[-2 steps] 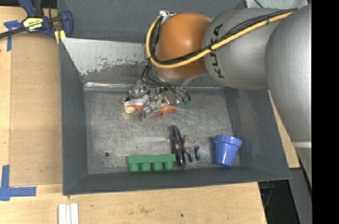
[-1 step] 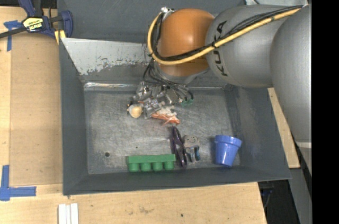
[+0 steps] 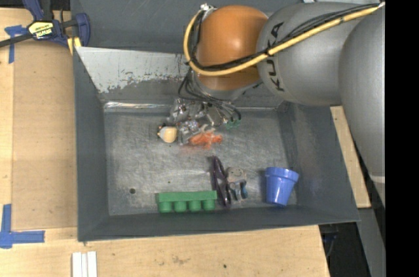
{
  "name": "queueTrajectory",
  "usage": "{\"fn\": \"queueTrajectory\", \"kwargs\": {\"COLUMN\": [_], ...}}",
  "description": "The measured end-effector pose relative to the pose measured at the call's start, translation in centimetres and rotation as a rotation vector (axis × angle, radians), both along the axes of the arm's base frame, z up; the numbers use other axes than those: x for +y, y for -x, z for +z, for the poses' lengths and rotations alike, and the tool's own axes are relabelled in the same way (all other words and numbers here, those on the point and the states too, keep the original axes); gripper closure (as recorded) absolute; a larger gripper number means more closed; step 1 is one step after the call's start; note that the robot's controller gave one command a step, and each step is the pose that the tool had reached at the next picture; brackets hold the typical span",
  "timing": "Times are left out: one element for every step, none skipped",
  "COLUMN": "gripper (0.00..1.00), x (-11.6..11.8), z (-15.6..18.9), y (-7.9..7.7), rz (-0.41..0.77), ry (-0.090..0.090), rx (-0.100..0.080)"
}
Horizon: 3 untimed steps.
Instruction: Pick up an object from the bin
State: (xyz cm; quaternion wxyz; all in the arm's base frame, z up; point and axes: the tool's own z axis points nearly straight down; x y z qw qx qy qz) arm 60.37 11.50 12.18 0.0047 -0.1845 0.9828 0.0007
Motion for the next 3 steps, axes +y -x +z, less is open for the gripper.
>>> {"fn": "queueTrajectory", "kwargs": {"gripper": [1.00, 1.00, 1.00], "x": [0.0, 0.0, 0.0], "z": [0.5, 1.3, 2.5], "y": [-0.1, 0.1, 0.0], "rz": [0.000, -0.001, -0.002], "ry": [0.000, 0.002, 0.002], "rx": [0.000, 0.007, 0.007]}}
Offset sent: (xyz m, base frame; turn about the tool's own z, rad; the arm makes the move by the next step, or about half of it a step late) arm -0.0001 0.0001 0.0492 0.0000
